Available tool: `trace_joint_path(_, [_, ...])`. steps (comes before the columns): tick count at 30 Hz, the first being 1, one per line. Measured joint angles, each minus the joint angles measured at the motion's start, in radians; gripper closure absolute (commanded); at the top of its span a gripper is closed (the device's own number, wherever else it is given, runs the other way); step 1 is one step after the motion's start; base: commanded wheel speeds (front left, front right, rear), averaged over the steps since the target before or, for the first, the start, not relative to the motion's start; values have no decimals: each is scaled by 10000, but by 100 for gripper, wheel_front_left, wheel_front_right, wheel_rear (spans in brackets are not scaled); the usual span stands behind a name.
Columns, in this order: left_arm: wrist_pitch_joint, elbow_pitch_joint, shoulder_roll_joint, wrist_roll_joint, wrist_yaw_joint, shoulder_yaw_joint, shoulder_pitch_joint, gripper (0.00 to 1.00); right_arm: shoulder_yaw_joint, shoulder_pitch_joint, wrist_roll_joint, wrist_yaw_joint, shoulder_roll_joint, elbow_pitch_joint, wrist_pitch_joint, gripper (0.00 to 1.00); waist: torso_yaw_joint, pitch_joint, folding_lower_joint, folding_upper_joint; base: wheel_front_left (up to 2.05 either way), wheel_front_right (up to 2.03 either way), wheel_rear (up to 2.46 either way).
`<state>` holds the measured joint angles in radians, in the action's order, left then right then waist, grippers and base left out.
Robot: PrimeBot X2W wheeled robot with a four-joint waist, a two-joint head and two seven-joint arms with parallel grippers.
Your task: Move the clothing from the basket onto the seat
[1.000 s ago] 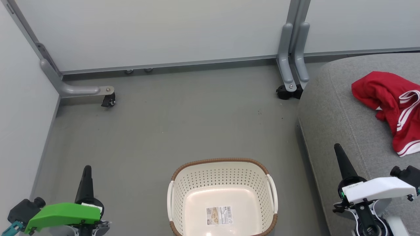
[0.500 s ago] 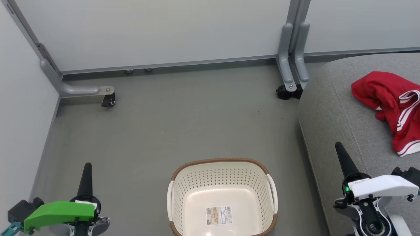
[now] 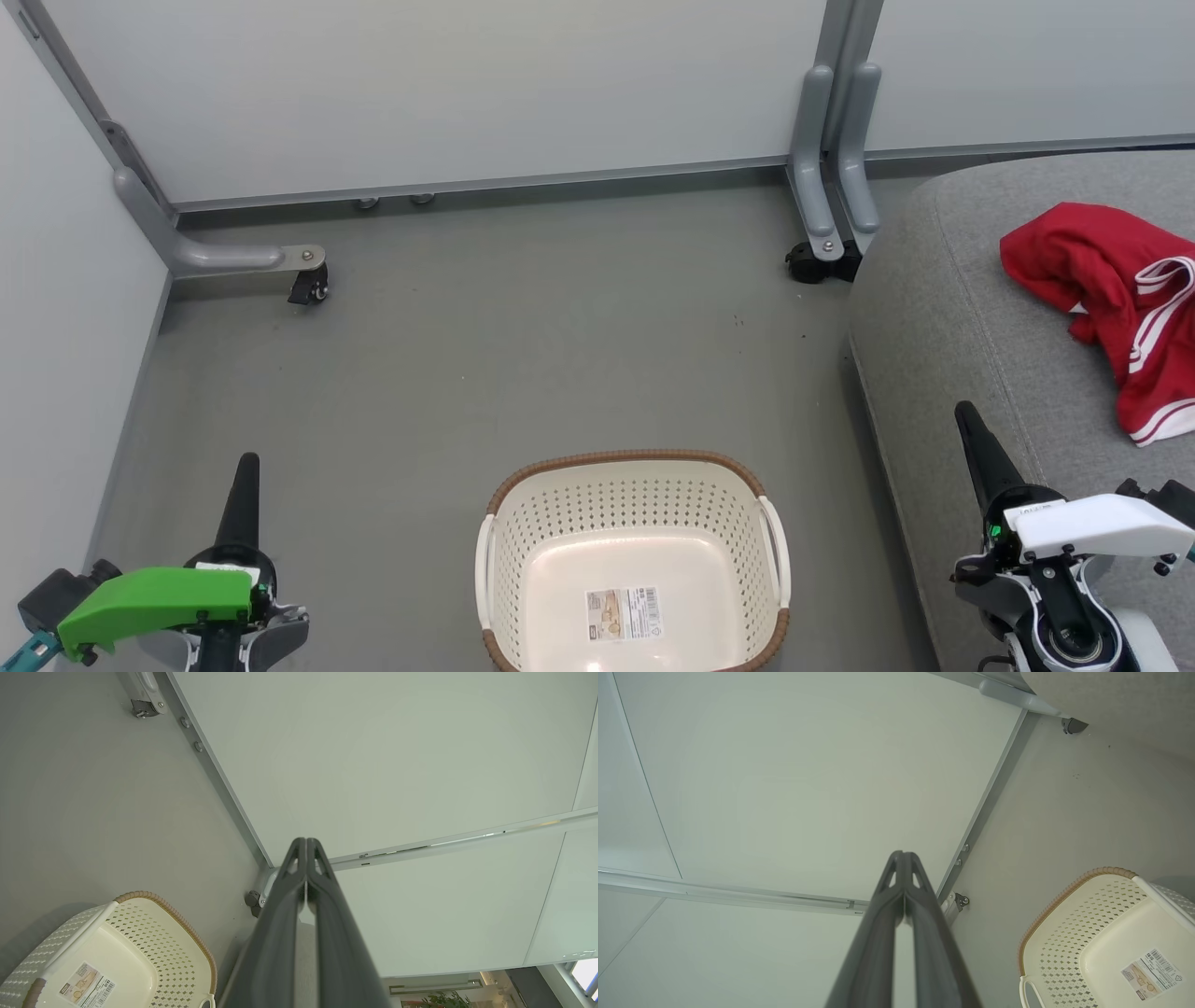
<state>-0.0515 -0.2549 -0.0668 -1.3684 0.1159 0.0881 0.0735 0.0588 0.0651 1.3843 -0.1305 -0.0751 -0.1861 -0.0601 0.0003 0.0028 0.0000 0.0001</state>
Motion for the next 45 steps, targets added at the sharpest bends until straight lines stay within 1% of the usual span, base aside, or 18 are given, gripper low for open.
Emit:
trace_joint_path(34, [-621, 77, 163, -2401, 128, 257, 285, 100, 265, 353, 2456, 0, 42, -575, -288, 100, -3, 3, 0, 0, 0, 0, 0])
trace_joint_path(45, [-627, 84, 169, -2429, 130, 261, 301, 100, 299, 387, 2497, 0, 65, -585, -324, 100, -3, 3, 0, 0, 0, 0, 0])
